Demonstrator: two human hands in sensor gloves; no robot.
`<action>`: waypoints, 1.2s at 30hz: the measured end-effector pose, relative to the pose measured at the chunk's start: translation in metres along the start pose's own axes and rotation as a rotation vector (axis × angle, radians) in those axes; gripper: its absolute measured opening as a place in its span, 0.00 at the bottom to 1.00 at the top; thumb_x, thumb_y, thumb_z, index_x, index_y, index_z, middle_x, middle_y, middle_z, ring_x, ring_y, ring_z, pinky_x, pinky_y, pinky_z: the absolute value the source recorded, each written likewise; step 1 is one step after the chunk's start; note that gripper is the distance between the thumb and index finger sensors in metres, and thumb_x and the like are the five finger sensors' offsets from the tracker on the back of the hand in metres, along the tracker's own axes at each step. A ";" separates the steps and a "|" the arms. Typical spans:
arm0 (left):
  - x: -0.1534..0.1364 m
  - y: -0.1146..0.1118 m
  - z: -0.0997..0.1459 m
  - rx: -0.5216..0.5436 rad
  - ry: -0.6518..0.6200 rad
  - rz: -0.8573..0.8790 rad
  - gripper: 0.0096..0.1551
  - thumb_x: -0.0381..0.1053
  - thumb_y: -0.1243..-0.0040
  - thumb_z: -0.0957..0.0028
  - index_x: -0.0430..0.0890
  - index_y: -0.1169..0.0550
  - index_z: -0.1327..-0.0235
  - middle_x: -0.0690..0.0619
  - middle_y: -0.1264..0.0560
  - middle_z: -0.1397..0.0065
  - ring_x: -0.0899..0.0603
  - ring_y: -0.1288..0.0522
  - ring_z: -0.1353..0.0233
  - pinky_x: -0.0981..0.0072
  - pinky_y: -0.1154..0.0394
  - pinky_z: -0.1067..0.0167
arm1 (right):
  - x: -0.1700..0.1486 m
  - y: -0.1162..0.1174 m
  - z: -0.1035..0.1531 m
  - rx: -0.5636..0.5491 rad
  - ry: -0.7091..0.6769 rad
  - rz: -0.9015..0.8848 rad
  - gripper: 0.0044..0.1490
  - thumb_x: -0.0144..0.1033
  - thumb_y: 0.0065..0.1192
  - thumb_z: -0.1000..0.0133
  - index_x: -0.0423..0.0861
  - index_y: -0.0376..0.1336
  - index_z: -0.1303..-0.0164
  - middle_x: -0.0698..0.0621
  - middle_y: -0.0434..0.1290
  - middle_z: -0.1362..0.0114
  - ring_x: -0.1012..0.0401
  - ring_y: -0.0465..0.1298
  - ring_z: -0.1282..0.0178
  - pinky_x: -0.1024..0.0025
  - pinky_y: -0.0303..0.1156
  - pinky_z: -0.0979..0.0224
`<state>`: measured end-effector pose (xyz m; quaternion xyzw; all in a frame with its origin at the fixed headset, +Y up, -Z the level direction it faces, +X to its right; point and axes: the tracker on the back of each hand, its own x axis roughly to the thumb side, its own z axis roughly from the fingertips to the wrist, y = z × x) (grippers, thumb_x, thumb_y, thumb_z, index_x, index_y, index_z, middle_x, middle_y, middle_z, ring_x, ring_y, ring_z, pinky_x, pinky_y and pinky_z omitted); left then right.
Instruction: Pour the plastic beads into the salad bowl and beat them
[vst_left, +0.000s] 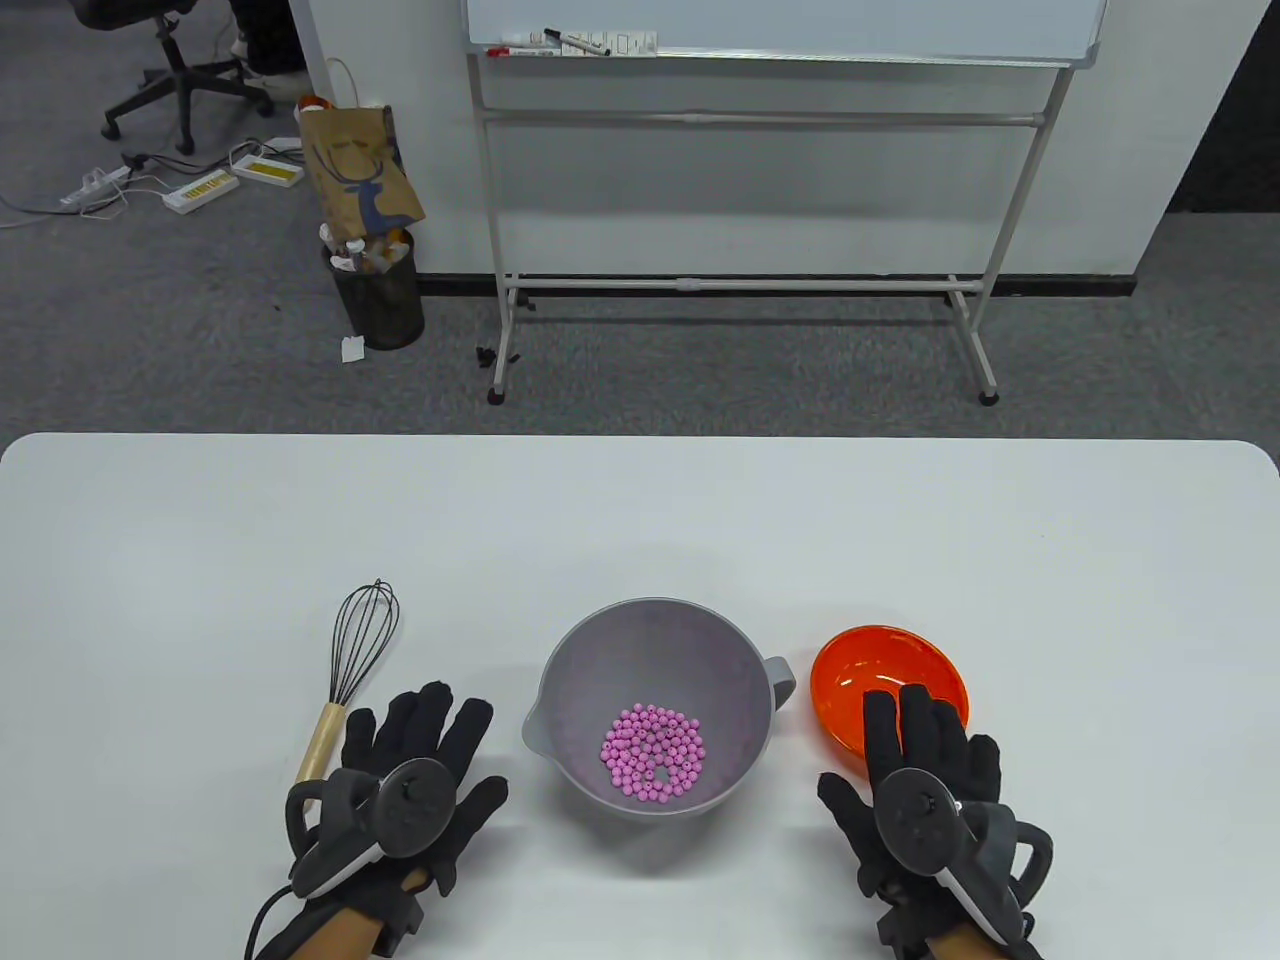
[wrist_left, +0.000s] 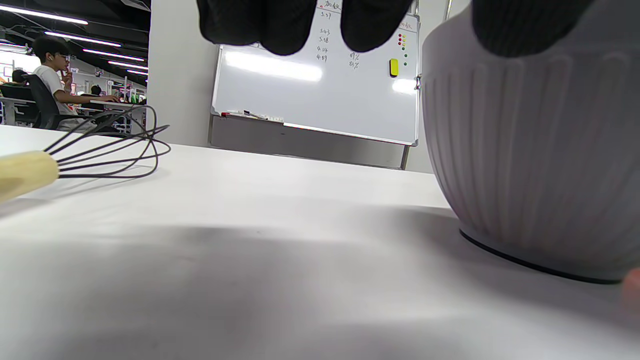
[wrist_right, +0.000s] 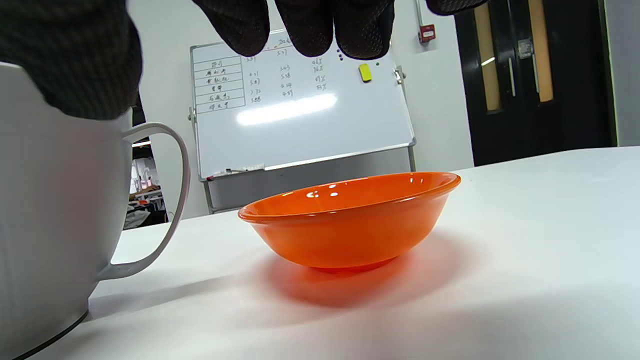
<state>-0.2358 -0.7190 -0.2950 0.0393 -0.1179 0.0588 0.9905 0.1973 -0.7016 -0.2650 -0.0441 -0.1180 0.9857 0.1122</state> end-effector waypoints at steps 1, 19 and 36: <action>0.000 0.000 0.000 0.000 0.001 -0.001 0.44 0.73 0.48 0.50 0.59 0.40 0.21 0.43 0.45 0.12 0.32 0.43 0.15 0.27 0.54 0.26 | 0.000 0.000 0.000 0.002 -0.006 -0.006 0.58 0.68 0.68 0.53 0.56 0.47 0.18 0.50 0.48 0.11 0.47 0.54 0.09 0.37 0.45 0.16; -0.073 0.020 0.003 0.112 0.331 0.030 0.49 0.75 0.40 0.53 0.57 0.39 0.21 0.43 0.43 0.13 0.32 0.41 0.16 0.26 0.53 0.27 | -0.005 0.001 0.000 0.039 0.018 -0.056 0.57 0.67 0.67 0.53 0.55 0.49 0.18 0.50 0.50 0.12 0.46 0.55 0.10 0.37 0.46 0.16; -0.124 -0.038 -0.012 -0.207 0.612 -0.218 0.36 0.68 0.35 0.51 0.52 0.25 0.32 0.48 0.26 0.25 0.38 0.24 0.28 0.36 0.36 0.29 | -0.005 0.003 0.002 0.068 0.037 -0.067 0.55 0.66 0.67 0.52 0.55 0.50 0.19 0.49 0.52 0.13 0.46 0.58 0.11 0.37 0.48 0.17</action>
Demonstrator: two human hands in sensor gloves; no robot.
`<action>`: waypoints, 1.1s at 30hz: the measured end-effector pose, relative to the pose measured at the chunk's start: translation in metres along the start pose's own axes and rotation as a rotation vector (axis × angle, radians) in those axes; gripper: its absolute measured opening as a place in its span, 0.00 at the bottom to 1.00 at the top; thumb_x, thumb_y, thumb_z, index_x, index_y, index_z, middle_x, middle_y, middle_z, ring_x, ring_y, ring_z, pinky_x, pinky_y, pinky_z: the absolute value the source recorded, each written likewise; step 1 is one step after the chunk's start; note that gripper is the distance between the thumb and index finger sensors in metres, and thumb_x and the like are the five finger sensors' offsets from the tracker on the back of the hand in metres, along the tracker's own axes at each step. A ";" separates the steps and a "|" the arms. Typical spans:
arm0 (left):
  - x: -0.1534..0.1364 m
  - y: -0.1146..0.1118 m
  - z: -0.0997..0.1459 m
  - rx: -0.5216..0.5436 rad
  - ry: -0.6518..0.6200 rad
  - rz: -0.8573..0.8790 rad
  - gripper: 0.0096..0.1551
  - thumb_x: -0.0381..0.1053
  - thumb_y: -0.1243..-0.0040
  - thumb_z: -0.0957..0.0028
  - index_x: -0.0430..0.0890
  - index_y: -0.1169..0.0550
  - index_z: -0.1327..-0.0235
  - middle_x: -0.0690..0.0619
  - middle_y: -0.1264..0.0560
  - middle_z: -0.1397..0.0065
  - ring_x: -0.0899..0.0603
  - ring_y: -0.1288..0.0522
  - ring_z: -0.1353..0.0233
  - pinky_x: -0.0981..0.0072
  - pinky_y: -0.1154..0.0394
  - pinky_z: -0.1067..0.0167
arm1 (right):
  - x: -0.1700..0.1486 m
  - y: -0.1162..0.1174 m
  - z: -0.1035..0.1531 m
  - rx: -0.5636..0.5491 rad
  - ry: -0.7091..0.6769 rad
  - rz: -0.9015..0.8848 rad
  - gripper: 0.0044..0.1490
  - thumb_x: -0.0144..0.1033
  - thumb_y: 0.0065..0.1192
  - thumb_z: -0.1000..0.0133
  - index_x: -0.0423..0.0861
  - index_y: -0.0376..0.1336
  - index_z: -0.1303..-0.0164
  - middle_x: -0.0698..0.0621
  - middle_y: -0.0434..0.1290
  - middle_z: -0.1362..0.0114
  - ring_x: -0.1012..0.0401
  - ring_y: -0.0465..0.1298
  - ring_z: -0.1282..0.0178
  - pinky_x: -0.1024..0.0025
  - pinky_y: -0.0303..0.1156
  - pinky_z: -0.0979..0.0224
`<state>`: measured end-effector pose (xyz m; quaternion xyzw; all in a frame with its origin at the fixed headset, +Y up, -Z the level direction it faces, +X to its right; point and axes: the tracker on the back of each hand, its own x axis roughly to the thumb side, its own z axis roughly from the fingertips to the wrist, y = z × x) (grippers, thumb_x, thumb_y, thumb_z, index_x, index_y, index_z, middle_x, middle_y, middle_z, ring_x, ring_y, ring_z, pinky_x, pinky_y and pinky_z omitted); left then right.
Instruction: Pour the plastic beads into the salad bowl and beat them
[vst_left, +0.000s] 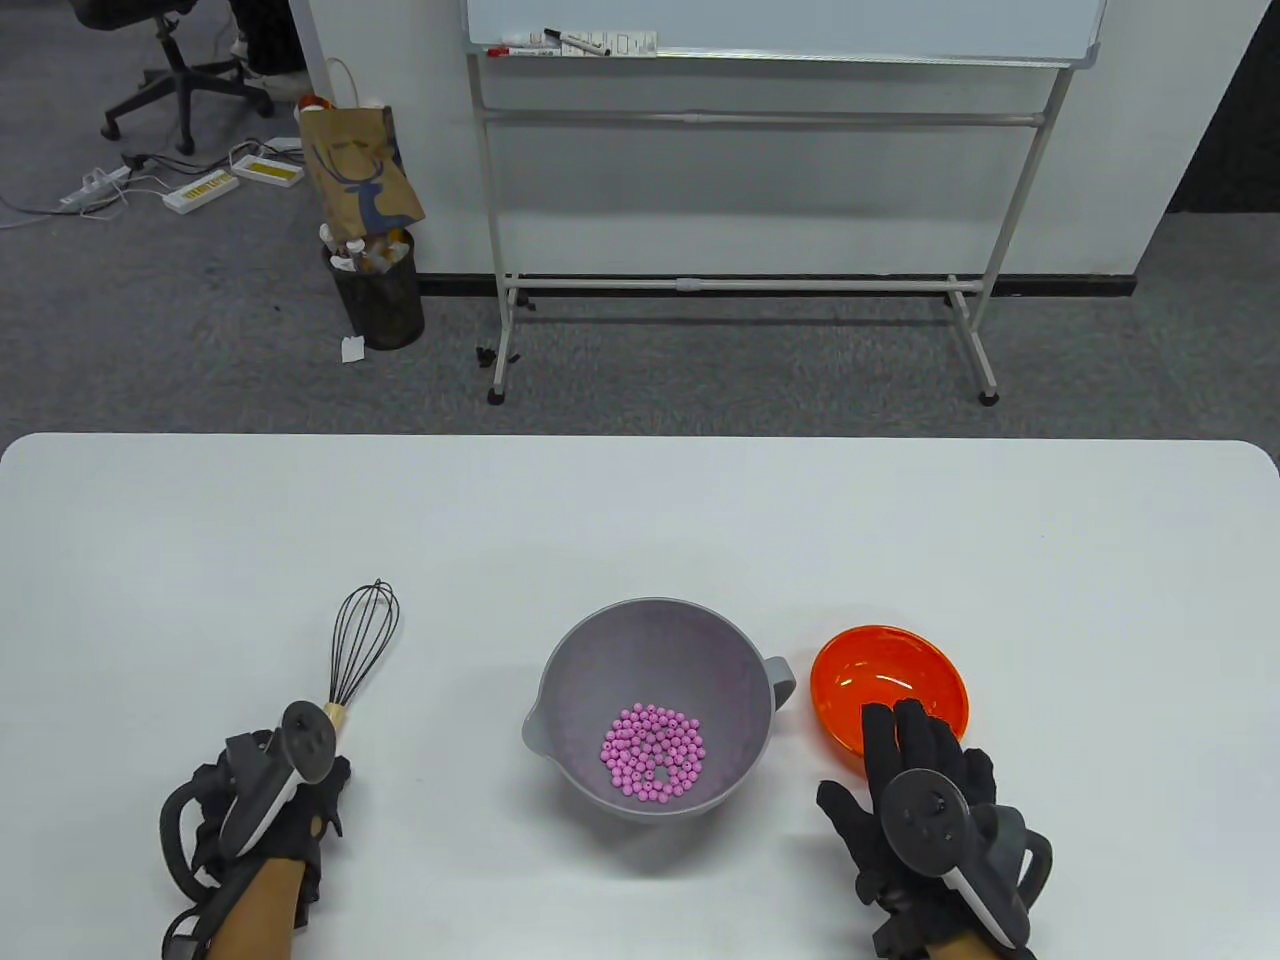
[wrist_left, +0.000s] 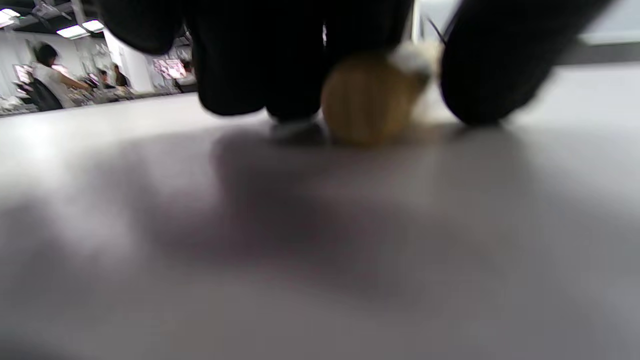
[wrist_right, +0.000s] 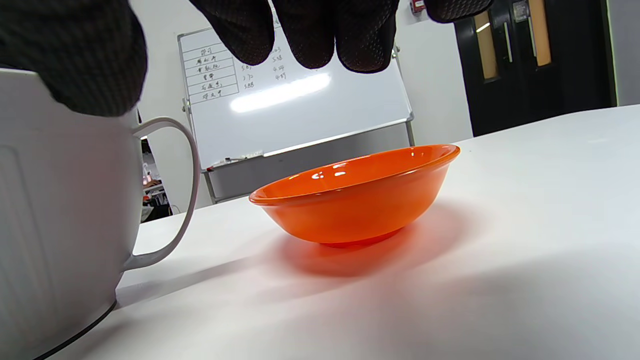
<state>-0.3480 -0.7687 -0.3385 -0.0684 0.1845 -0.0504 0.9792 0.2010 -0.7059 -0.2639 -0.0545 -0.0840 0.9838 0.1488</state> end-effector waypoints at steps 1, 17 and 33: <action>0.002 0.000 0.001 0.022 0.000 0.003 0.35 0.66 0.34 0.50 0.51 0.24 0.33 0.49 0.25 0.25 0.38 0.24 0.29 0.36 0.35 0.30 | -0.001 0.000 -0.001 0.004 0.005 -0.004 0.55 0.66 0.67 0.52 0.55 0.50 0.19 0.49 0.52 0.13 0.47 0.58 0.11 0.37 0.48 0.17; 0.001 0.043 0.025 0.259 -0.094 0.302 0.33 0.59 0.42 0.48 0.51 0.30 0.29 0.55 0.15 0.42 0.45 0.13 0.47 0.47 0.24 0.41 | -0.020 0.003 -0.006 0.069 0.091 -0.171 0.54 0.66 0.66 0.52 0.52 0.52 0.20 0.47 0.59 0.16 0.44 0.71 0.21 0.44 0.63 0.24; 0.056 0.193 0.108 0.563 -0.699 0.444 0.27 0.69 0.39 0.51 0.57 0.15 0.46 0.63 0.10 0.81 0.54 0.16 0.80 0.61 0.16 0.67 | 0.059 0.009 -0.056 0.343 0.285 -0.317 0.57 0.70 0.65 0.51 0.37 0.58 0.27 0.41 0.82 0.43 0.54 0.90 0.63 0.61 0.81 0.56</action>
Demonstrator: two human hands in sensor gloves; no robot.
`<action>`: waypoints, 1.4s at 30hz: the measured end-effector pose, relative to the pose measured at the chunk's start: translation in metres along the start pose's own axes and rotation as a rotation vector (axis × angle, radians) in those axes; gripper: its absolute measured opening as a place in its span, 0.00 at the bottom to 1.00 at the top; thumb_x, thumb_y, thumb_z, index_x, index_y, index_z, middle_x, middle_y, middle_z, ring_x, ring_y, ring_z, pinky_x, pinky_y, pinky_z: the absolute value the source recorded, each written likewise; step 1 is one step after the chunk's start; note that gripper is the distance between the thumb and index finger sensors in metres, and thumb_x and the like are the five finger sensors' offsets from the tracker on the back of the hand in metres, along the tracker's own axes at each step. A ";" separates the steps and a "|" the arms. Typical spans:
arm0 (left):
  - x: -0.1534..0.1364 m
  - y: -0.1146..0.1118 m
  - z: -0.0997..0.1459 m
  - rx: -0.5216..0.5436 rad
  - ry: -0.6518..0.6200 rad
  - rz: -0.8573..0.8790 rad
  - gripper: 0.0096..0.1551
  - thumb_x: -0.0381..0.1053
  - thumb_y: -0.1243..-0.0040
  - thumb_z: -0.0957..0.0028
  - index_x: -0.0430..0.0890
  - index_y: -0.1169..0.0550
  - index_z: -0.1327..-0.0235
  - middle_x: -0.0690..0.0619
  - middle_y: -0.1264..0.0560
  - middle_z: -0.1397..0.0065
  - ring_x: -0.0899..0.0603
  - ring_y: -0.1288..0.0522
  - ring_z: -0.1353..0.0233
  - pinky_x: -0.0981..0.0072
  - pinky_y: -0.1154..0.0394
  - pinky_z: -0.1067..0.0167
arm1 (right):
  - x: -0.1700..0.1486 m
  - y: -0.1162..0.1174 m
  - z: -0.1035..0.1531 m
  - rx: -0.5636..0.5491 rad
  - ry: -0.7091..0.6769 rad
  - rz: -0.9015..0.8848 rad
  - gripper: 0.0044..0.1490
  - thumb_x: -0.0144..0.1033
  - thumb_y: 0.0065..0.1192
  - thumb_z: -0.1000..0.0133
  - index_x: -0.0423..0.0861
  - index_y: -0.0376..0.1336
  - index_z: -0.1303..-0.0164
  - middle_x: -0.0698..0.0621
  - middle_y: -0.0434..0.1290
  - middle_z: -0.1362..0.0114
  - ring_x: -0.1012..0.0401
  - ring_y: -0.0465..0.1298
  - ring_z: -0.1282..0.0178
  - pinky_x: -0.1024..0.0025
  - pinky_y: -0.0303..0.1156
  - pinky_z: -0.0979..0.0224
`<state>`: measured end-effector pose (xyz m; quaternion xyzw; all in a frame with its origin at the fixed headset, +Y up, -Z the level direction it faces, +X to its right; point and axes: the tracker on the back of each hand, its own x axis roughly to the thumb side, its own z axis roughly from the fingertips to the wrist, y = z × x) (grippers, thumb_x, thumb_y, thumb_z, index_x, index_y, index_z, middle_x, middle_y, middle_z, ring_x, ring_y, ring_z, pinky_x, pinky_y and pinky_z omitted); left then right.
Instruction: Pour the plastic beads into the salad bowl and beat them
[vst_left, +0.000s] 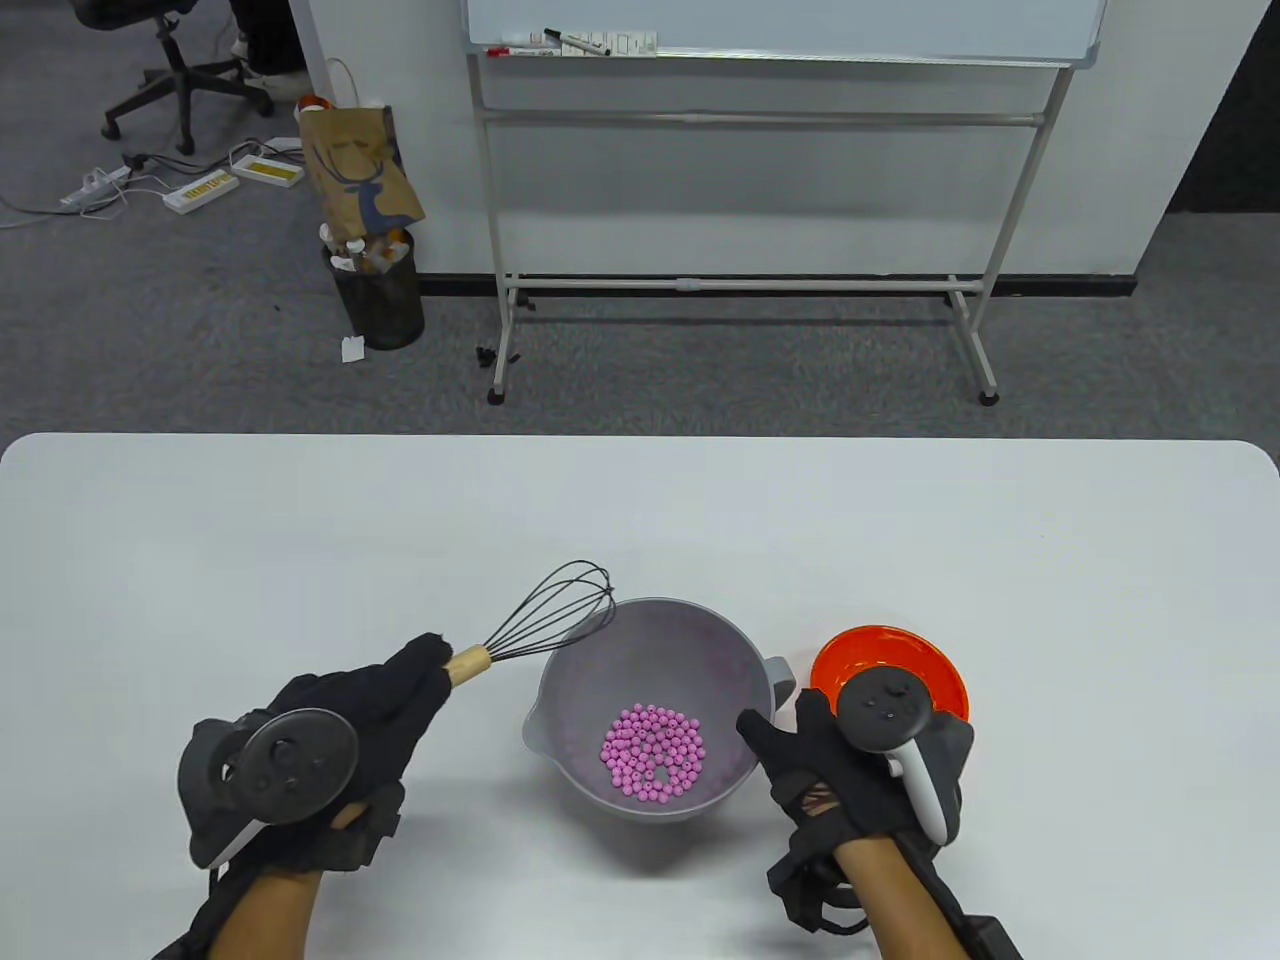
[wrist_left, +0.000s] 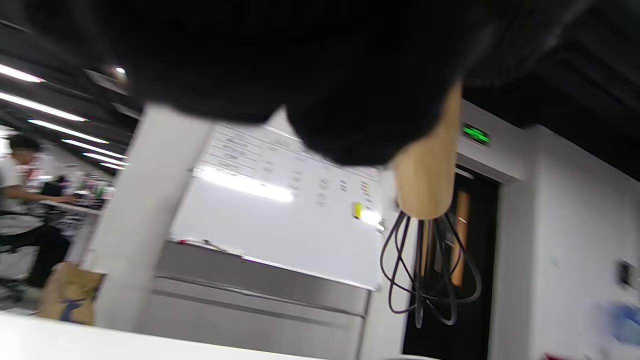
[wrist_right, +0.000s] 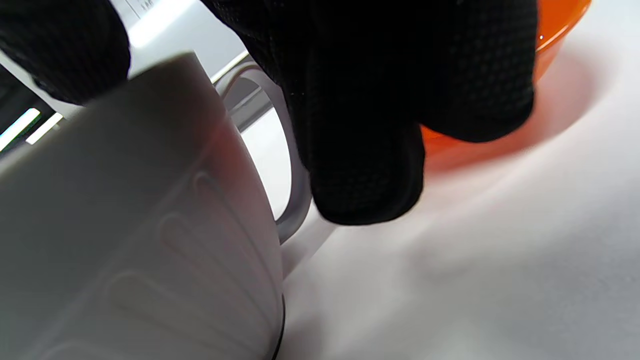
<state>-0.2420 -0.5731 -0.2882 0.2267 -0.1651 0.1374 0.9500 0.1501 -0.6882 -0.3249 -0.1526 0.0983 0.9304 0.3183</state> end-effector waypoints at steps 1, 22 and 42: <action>0.009 0.000 -0.006 0.004 -0.021 0.001 0.29 0.70 0.35 0.54 0.56 0.15 0.47 0.63 0.10 0.83 0.54 0.16 0.82 0.62 0.16 0.68 | 0.004 0.001 -0.004 -0.002 0.022 0.001 0.56 0.69 0.65 0.51 0.36 0.59 0.28 0.42 0.83 0.45 0.55 0.91 0.65 0.61 0.82 0.58; 0.072 -0.058 -0.021 -0.264 -0.181 -0.173 0.22 0.68 0.26 0.59 0.56 0.09 0.61 0.62 0.12 0.87 0.54 0.18 0.81 0.61 0.16 0.66 | 0.011 0.018 -0.024 0.014 0.089 -0.022 0.35 0.51 0.65 0.46 0.36 0.71 0.42 0.48 0.86 0.67 0.63 0.85 0.87 0.65 0.81 0.67; 0.060 -0.090 -0.017 -0.157 -0.070 -0.147 0.22 0.68 0.28 0.57 0.58 0.11 0.56 0.62 0.12 0.84 0.53 0.15 0.77 0.58 0.16 0.62 | 0.011 0.019 -0.024 0.013 0.088 -0.019 0.35 0.51 0.64 0.46 0.36 0.71 0.42 0.48 0.86 0.67 0.63 0.85 0.86 0.64 0.81 0.66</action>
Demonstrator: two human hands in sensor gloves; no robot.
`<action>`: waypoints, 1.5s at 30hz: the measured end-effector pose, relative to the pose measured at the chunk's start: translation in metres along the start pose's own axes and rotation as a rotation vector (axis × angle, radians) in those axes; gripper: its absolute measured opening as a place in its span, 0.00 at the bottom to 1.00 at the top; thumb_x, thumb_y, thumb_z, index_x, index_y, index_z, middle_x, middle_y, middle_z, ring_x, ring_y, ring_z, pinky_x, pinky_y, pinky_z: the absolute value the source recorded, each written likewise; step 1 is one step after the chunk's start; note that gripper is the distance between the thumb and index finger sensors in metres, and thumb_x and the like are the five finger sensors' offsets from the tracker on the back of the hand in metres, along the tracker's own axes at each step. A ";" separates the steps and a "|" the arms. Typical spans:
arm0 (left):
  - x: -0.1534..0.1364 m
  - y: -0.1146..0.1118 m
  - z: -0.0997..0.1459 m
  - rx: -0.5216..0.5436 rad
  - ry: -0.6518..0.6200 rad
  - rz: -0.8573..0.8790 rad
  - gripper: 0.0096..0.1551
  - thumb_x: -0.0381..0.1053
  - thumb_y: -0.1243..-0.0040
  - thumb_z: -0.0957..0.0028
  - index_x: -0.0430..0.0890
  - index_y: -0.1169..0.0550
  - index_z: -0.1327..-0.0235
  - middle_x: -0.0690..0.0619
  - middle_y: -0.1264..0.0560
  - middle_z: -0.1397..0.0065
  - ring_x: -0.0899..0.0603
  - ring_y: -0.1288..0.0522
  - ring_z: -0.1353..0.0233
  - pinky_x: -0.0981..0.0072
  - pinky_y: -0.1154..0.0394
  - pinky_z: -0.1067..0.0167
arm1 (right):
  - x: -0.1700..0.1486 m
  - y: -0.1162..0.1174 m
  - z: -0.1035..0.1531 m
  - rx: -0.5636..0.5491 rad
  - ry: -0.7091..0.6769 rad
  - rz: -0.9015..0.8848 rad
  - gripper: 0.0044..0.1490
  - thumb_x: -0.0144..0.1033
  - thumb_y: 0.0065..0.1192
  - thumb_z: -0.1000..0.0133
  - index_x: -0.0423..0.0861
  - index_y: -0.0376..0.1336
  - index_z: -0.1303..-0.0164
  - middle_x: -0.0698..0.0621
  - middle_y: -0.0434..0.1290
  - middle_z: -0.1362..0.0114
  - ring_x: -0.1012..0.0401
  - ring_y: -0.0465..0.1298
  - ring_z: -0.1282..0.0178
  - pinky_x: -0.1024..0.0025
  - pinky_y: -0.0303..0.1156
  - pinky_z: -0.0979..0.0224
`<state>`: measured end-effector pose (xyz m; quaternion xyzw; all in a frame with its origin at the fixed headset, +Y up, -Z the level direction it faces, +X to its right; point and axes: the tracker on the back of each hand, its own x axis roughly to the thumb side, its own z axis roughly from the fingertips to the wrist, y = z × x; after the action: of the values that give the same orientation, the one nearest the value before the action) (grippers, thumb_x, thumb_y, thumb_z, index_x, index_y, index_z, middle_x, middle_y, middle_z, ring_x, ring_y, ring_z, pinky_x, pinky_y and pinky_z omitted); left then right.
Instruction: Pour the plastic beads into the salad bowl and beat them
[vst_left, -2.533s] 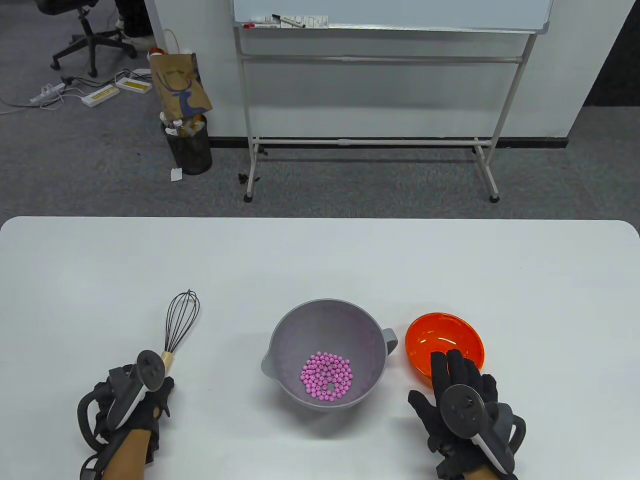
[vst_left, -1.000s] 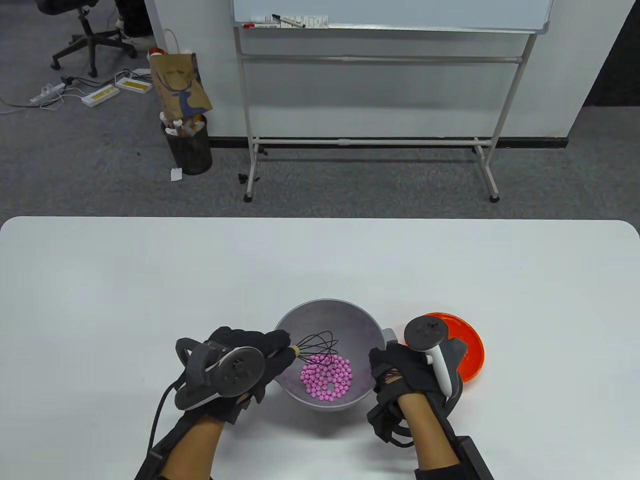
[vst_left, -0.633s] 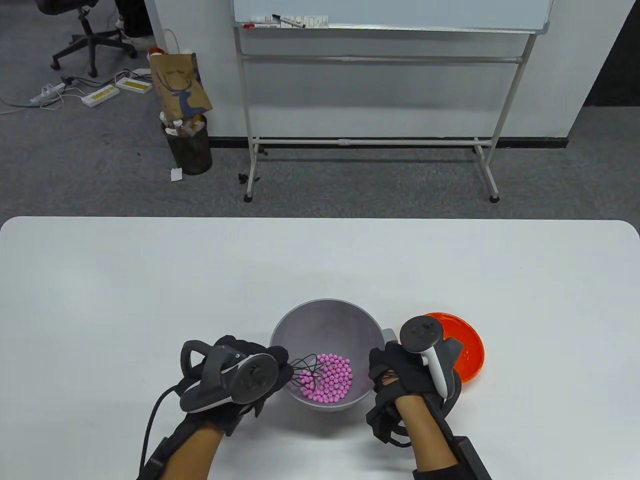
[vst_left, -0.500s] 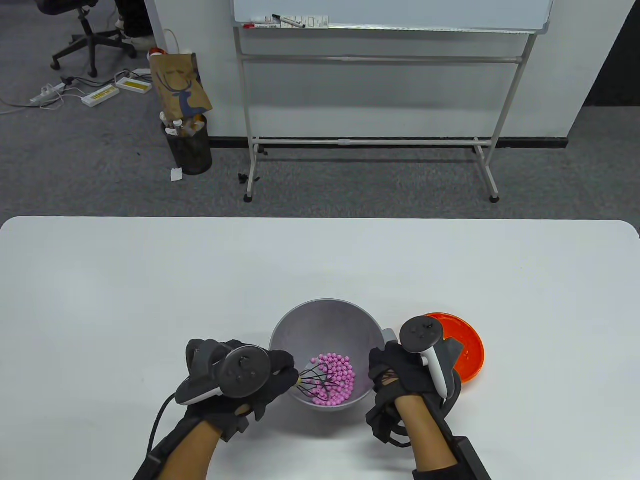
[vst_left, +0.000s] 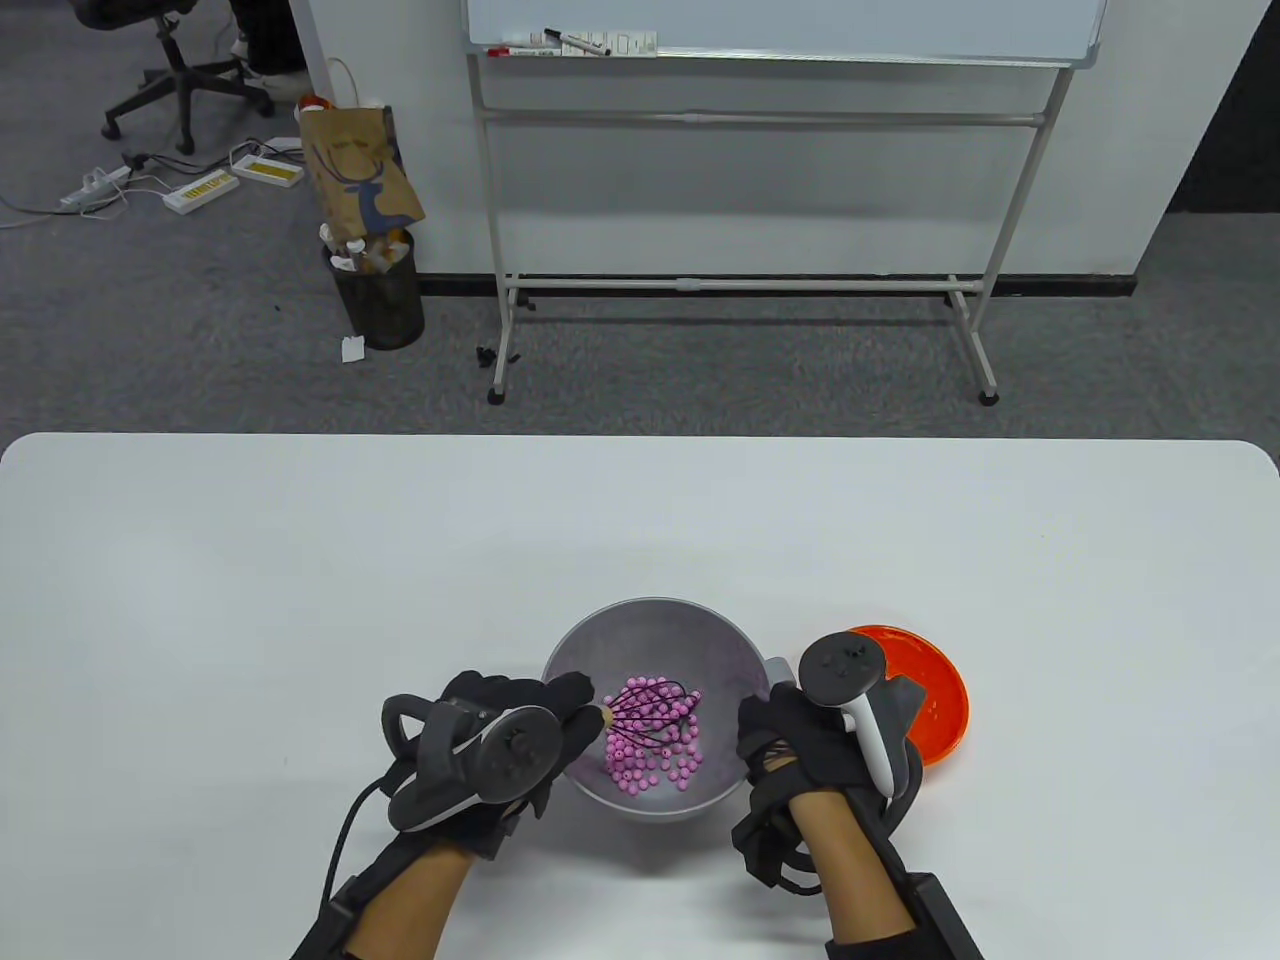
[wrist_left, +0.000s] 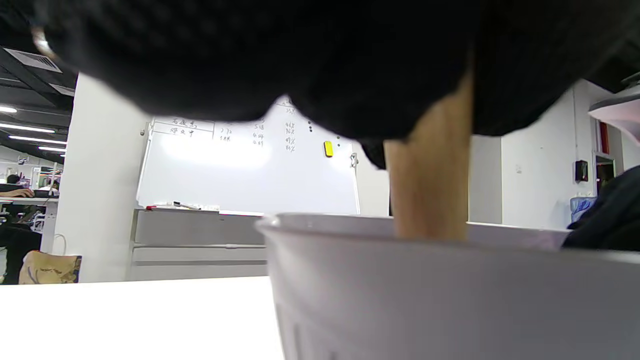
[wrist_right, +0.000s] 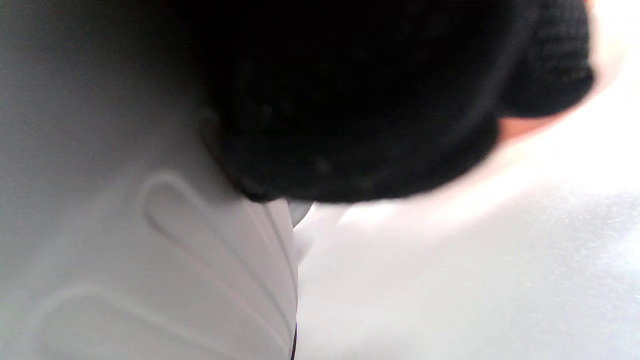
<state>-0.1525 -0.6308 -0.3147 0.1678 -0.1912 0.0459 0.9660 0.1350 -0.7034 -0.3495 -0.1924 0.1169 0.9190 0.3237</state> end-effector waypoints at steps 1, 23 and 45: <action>-0.001 0.002 0.000 -0.004 0.003 -0.020 0.22 0.68 0.28 0.57 0.58 0.10 0.57 0.62 0.12 0.84 0.53 0.15 0.78 0.58 0.16 0.62 | 0.000 0.000 0.000 -0.001 0.000 0.001 0.35 0.51 0.64 0.46 0.36 0.71 0.42 0.48 0.86 0.67 0.63 0.85 0.86 0.64 0.81 0.66; 0.010 -0.001 0.000 -0.071 -0.008 0.044 0.22 0.69 0.32 0.54 0.58 0.11 0.56 0.63 0.12 0.84 0.54 0.16 0.78 0.59 0.16 0.62 | 0.001 0.001 0.000 -0.016 0.004 0.011 0.35 0.51 0.64 0.46 0.36 0.71 0.42 0.48 0.86 0.67 0.63 0.85 0.86 0.64 0.81 0.66; 0.013 0.033 0.001 -0.242 -0.094 0.031 0.22 0.66 0.27 0.56 0.54 0.09 0.58 0.61 0.13 0.87 0.53 0.17 0.80 0.59 0.16 0.64 | 0.001 0.002 0.000 -0.012 0.003 0.009 0.35 0.51 0.64 0.46 0.36 0.71 0.42 0.48 0.86 0.67 0.62 0.85 0.86 0.64 0.81 0.66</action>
<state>-0.1462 -0.6001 -0.2992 0.0488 -0.2431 0.0295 0.9683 0.1336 -0.7044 -0.3500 -0.1951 0.1126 0.9209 0.3181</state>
